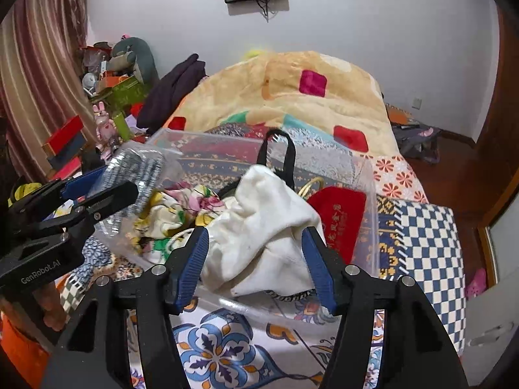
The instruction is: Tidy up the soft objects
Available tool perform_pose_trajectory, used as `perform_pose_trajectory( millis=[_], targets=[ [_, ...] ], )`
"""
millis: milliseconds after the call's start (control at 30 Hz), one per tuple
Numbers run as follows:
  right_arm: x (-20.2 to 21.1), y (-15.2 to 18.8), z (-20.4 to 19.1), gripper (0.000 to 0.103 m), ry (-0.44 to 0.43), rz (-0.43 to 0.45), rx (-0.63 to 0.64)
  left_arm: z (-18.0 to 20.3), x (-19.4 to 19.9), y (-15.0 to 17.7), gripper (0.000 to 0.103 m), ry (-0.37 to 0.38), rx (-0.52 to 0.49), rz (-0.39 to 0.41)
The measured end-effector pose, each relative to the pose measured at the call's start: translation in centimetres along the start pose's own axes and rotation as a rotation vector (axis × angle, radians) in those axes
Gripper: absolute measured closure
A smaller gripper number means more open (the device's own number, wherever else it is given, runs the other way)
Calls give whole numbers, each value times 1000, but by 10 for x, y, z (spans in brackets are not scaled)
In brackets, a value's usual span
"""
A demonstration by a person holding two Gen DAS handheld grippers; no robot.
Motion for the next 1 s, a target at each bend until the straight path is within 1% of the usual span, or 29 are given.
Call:
perform_pose_trajectory(
  millis=[67, 200, 267, 400, 467, 500, 567, 667, 700, 800, 833, 867, 933, 1000],
  targets=[
    [14, -3, -1, 46, 1, 24, 9, 1, 13, -5, 40, 6, 0, 26],
    [44, -8, -3, 42, -14, 97, 5, 4, 44, -16, 39, 16, 3, 94],
    [68, -10, -6, 41, -42, 152, -1, 9, 62, -22, 39, 21, -1, 132],
    [110, -12, -17, 38, -55, 257, 16, 22, 99, -28, 37, 20, -27, 215],
    [128, -13, -20, 32, -53, 308, 20, 30, 118, -30, 33, 23, -42, 254],
    [136, -13, -22, 30, -52, 329, 24, 33, 125, -31, 32, 23, -47, 269],
    [151, -12, -26, 26, -54, 368, 28, 38, 139, -32, 23, 24, -55, 298],
    [167, -8, -31, 22, -43, 414, 33, 45, 158, -32, 14, 31, -60, 335],
    [170, -7, -32, 22, -41, 422, 32, 47, 162, -31, 13, 29, -64, 345],
    [179, -1, -30, 18, -47, 447, 22, 52, 173, -29, 5, 34, -64, 366],
    [181, 2, -29, 13, -41, 458, 22, 53, 175, -27, 3, 38, -61, 371],
    [184, 4, -30, 7, -28, 471, 25, 54, 177, -25, 2, 40, -59, 374],
    [187, 8, -31, 0, -8, 494, 30, 55, 179, -23, 2, 39, -57, 376],
    [186, 10, -32, 0, 5, 506, 38, 54, 179, -22, 2, 38, -52, 378]
  ],
)
Point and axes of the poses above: each gripper's, at about its wrist camera, not at the fingertips, and x roughly against the way its jaws point, z to its right, y to its underside, the point moved 3 cm from there along -x, roughly the way its jaws point, and after that the axes turned 2 degrees about -x, right-handed, at the moved point
